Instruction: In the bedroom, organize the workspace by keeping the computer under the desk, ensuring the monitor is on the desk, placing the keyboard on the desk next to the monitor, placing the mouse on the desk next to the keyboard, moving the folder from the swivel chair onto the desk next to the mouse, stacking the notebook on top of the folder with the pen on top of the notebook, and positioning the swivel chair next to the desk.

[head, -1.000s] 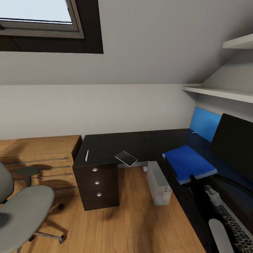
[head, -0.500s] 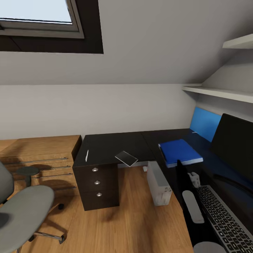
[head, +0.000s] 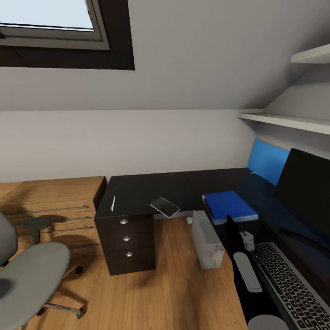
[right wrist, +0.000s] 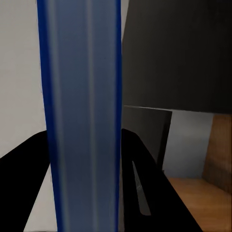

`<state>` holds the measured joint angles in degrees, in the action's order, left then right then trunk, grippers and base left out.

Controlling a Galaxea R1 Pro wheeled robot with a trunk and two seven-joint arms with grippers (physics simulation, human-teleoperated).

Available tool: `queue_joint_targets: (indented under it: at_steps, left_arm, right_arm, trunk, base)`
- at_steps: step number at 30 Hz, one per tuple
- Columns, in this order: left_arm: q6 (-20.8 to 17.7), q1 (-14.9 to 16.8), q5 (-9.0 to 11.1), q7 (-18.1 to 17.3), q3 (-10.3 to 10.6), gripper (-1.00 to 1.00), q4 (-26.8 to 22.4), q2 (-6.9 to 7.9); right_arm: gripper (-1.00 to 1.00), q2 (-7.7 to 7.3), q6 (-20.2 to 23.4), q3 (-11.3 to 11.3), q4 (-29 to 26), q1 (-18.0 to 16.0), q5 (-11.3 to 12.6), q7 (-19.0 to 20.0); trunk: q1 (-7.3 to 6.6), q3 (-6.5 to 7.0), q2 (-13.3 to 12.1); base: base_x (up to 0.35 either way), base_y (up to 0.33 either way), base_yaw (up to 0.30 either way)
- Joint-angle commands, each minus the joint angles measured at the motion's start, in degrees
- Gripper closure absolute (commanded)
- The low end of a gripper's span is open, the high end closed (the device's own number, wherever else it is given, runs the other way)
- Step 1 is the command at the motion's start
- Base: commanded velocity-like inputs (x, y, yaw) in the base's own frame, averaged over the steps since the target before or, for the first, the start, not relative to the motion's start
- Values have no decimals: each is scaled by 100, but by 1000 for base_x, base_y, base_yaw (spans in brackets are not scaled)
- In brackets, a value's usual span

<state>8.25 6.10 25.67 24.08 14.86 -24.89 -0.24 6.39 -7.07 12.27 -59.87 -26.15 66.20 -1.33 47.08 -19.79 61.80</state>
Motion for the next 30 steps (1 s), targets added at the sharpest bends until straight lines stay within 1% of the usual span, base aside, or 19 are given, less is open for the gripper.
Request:
queue_joint_targets:
  at_steps: [1,2,3,6,11,12,14,16,18,20,22,25,30]
  left_arm:
    - [42,5,61,35,67,-100,1,3]
    - [56,5,61,37,129,-100,1,1]
    - [84,5,67,55,421,-100,7,-2]
    - [96,5,69,73,586,-100,10,-2]
    - [97,5,70,79,604,-100,10,-3]
    - [131,5,78,45,571,-100,-16,-36]
    - [194,5,83,72,594,-100,-57,-92]
    - [258,5,83,72,594,-100,-57,-92]
    - [260,5,85,82,597,-100,-76,-123]
    - [299,5,91,86,575,-100,-141,-163]
    - [363,5,99,82,562,-100,-207,-177]
    - [429,5,103,80,559,-100,-297,-185]
    - [447,5,105,79,562,-100,-313,-193]
  right_arm:
    - [100,3,-13,0,14,-4,50,-9]
    - [100,3,-13,-2,44,-4,50,-9]
    - [100,3,-14,-5,91,-4,51,-8]
    - [100,-2,-16,2,105,-4,47,-10]
    - [100,-26,-14,44,107,-4,49,-16]
    - [100,-42,-6,11,140,5,82,-30]
    - [100,11,-6,-54,207,-1,154,-21]
    - [100,11,-6,-119,273,-1,156,-21]
    - [100,21,-5,-174,338,-1,95,-25]
    - [100,-10,-5,-106,359,-3,33,-30]
    - [100,-38,-5,-39,371,-3,22,-33]
    - [100,-52,-8,60,377,-4,18,-34]
    - [100,-58,-13,225,384,-3,16,-34]
  trunk:
    - [2,-7,4]
    - [2,-7,4]
    - [2,-7,4]
    - [2,-7,4]
    - [2,-7,4]
    - [2,-7,4]
    - [2,-7,4]
    - [2,-7,4]
    - [24,-25,44]
    - [68,-61,124]
    - [111,-96,205]
    - [177,-150,325]
    - [287,-240,525]
  base:
    - [180,0,0]
    - [234,0,0]
    - [304,0,0]
    - [318,0,0]
    - [328,-28,0]
    - [0,0,0]
    - [0,0,0]
    - [0,0,0]
    - [0,0,0]
    - [0,0,0]
    - [0,0,0]
    - [0,0,0]
    - [0,0,0]
